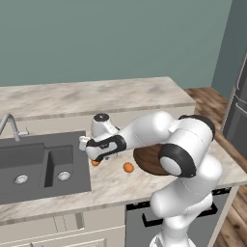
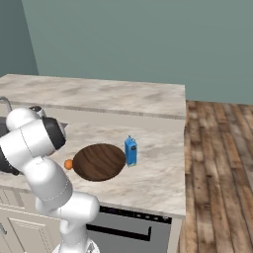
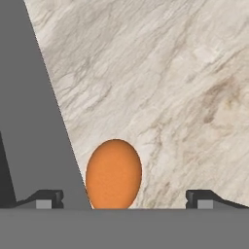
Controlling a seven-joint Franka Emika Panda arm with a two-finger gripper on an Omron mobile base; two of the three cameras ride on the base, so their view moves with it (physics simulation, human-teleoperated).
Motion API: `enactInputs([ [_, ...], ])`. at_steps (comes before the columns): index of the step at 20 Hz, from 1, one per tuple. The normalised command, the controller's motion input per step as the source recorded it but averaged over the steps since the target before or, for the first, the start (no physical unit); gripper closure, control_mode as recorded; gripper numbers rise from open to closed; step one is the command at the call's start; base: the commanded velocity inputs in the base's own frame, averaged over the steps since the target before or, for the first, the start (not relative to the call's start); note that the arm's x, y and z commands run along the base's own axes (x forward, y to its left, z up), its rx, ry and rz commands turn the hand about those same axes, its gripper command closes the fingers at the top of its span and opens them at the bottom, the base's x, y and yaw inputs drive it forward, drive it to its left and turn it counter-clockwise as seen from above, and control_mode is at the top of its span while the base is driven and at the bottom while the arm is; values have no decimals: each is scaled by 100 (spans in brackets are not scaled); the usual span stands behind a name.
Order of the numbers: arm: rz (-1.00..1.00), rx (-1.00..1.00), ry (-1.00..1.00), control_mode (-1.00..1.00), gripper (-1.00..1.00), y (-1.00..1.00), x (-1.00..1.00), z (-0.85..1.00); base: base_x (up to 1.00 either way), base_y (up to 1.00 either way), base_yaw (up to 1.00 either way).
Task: Gather the eggs and milk located in the vicinity of the sink area and place them right next to the bowl.
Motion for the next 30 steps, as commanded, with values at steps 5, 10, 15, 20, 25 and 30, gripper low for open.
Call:
enactInputs([
  [5, -9, 0, 0, -100, -100, 0, 9, -31, 0, 0, 0],
  [10, -8, 0, 0, -100, -100, 0, 1, -24, 0, 0, 0],
  [15, -7, 0, 0, -100, -100, 3, 10, -7, 0, 0, 0],
  [20, -5, 0, 0, -100, -100, 10, 8, -3, 0, 0, 0],
  [25, -1, 0, 1, -100, -100, 0, 0, -4, 0, 0, 0],
  [30, 0, 0, 2, -100, 100, 0, 0, 0, 0, 0, 0],
])
